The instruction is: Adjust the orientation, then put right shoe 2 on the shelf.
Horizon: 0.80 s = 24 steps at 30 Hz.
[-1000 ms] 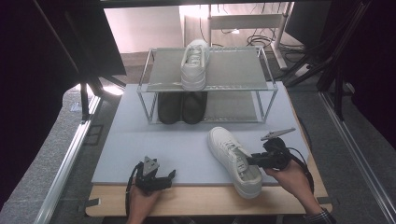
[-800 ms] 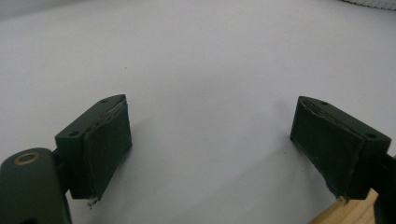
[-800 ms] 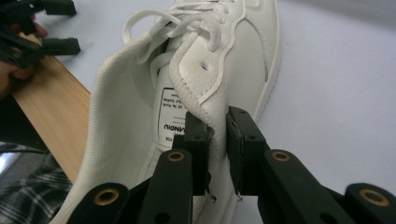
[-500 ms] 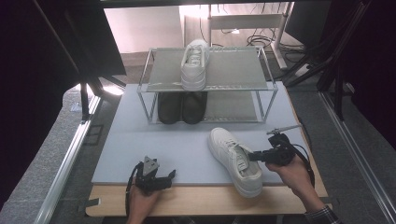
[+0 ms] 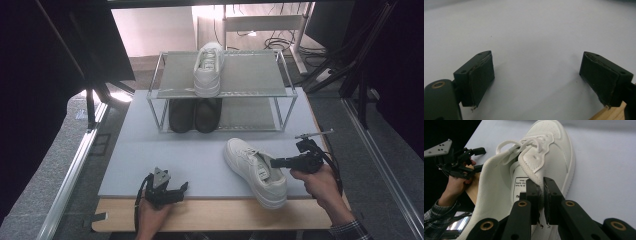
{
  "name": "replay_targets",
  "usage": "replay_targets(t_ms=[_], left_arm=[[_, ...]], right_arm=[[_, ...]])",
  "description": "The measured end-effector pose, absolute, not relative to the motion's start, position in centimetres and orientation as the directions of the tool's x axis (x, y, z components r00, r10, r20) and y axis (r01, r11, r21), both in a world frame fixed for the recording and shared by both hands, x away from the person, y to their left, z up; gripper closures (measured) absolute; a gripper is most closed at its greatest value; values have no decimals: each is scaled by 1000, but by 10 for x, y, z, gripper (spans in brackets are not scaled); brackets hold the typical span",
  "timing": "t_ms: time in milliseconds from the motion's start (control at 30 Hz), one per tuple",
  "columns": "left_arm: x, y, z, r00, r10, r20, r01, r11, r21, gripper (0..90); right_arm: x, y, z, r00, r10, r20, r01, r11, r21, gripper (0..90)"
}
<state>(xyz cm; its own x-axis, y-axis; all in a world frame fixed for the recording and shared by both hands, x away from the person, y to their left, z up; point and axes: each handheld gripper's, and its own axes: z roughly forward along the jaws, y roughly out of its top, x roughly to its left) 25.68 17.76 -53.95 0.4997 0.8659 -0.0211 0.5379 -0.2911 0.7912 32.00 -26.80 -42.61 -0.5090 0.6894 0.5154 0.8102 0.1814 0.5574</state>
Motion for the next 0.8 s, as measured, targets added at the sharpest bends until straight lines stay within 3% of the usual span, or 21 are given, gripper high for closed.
replay_targets(t_ms=[800], left_arm=[[257, 178, -540, 499, 866, -21, 536, -290, 793, 123]], right_arm=[[325, -284, -395, -499, 639, 585, 798, 76, 597, 837]])
